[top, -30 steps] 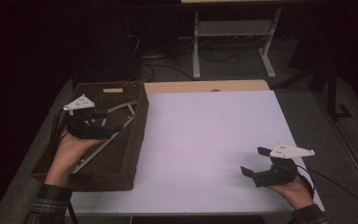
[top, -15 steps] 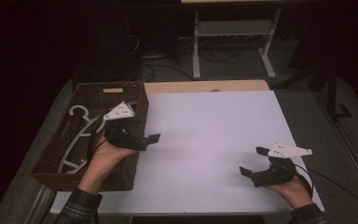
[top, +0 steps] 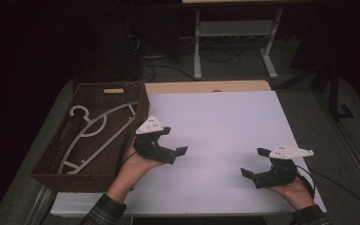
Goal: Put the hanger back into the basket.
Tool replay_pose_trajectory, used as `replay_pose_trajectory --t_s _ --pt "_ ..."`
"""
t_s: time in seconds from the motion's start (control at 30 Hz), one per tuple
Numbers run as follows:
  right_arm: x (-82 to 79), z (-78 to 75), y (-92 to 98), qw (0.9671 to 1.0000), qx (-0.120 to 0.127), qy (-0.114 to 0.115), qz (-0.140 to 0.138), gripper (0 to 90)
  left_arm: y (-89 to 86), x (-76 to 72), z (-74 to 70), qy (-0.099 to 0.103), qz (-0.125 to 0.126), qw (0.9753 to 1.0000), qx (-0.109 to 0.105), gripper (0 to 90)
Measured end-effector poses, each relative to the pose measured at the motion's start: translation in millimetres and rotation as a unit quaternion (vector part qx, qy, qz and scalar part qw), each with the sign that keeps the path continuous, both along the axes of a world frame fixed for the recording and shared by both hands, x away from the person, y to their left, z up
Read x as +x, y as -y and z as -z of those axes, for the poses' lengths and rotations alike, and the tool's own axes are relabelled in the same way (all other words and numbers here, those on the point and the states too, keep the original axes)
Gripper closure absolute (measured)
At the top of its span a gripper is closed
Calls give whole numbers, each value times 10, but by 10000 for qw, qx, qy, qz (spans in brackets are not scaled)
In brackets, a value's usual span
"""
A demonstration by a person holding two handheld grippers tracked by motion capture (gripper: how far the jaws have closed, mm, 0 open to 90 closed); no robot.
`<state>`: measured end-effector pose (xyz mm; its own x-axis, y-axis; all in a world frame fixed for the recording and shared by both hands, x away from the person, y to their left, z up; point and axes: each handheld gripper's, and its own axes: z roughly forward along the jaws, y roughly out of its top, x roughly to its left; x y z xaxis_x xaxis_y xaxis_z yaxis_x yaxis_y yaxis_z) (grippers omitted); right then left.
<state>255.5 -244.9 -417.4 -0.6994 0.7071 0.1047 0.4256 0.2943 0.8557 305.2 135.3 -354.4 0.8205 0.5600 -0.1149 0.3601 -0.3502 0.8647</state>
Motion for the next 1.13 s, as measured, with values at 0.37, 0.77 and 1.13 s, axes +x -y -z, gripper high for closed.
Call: replay_pose_trajectory --t_s 0.37,0.77,1.13 --pt "7 14 -8 10000 -41 -34 -13 12 71 -113 408 28 83 9998 181 73" --pt "21 47 -18 9999 -120 -99 -35 12 13 -193 666 -47 125 9995 297 49" --pt "19 58 -6 9999 -124 -105 -25 12 2 -172 670 -5 73 9996 280 50"
